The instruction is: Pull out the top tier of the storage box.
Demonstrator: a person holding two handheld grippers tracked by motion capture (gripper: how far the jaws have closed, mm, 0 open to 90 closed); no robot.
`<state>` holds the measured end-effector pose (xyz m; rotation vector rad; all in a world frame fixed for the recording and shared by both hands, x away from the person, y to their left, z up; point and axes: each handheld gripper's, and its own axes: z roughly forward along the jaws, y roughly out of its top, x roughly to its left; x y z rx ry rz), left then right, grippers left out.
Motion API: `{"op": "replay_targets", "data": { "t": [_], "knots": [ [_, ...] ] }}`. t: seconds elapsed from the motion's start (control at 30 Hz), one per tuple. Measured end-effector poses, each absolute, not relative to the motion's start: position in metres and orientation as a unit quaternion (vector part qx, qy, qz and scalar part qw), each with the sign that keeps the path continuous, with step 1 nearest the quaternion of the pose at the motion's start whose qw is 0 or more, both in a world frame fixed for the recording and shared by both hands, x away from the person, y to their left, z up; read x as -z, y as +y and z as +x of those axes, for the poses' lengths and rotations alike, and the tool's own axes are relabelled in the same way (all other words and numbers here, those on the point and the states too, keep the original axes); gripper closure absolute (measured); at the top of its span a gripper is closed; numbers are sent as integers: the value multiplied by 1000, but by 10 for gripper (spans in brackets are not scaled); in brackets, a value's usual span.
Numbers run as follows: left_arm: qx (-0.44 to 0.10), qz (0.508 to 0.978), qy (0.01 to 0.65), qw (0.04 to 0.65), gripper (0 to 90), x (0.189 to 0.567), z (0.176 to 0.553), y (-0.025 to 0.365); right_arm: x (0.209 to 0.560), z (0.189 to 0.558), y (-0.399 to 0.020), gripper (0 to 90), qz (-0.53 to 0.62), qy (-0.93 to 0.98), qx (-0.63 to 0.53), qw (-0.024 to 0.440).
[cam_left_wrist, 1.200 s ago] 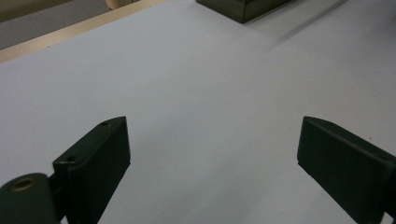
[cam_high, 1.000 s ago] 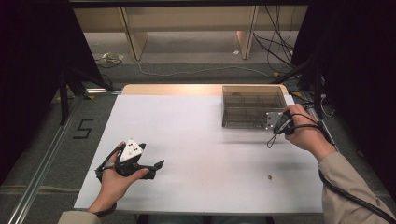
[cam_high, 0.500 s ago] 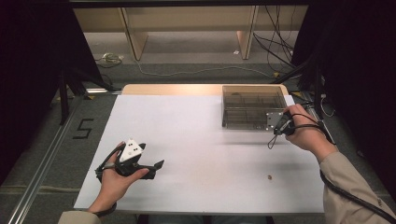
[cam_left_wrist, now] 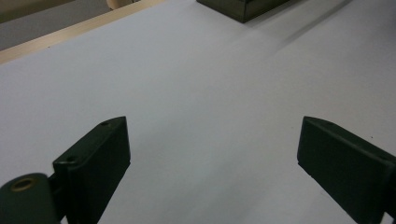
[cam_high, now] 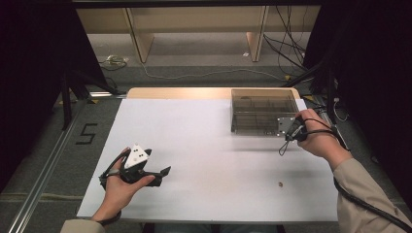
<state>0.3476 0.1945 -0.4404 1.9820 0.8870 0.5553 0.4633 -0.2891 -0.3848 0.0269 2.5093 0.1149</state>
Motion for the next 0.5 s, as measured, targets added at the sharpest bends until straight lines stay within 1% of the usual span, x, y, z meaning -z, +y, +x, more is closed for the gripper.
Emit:
{"op": "replay_targets", "data": {
  "t": [0.5],
  "knots": [
    [-224,796,356,435,95,440,347,194,384,460,-288,863,9,952,-40,303]
  ]
}}
